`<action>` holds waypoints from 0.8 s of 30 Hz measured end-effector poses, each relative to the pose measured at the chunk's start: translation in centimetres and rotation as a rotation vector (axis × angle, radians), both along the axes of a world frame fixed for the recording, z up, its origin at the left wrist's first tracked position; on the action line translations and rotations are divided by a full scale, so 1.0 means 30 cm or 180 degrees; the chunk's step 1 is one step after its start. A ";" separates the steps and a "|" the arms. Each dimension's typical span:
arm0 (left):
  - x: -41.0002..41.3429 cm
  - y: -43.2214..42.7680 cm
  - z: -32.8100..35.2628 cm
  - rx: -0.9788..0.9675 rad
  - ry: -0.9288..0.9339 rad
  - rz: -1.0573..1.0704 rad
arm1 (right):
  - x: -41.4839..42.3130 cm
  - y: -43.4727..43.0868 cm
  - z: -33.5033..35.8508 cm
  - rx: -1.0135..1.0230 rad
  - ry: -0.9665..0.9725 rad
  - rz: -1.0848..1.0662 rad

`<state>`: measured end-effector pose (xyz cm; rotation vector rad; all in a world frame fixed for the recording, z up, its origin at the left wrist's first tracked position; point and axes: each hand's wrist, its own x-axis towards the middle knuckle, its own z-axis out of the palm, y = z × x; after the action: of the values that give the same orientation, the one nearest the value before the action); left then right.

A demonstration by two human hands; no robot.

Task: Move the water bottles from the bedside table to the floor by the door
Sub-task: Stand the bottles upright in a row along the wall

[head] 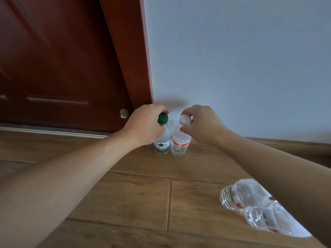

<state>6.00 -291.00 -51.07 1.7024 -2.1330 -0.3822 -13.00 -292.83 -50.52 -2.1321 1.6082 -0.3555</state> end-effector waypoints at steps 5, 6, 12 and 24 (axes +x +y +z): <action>0.004 0.005 -0.007 -0.0135 -0.0047 0.0051 | 0.005 -0.006 -0.012 -0.0085 0.0063 0.0062; 0.003 0.007 -0.009 -0.0167 -0.0052 0.0058 | 0.005 -0.005 -0.013 -0.0096 0.0084 0.0061; 0.009 0.016 -0.005 -0.0202 -0.0148 0.0031 | 0.010 -0.007 -0.014 -0.0110 0.0153 0.0057; 0.035 0.048 -0.024 -0.0290 -0.0242 0.0113 | -0.010 0.015 0.017 -0.0007 0.0467 0.0221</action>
<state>7.04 -289.57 -51.78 1.7263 -2.1355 -0.2100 -13.30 -292.38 -50.00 -2.2551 1.6075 -0.1824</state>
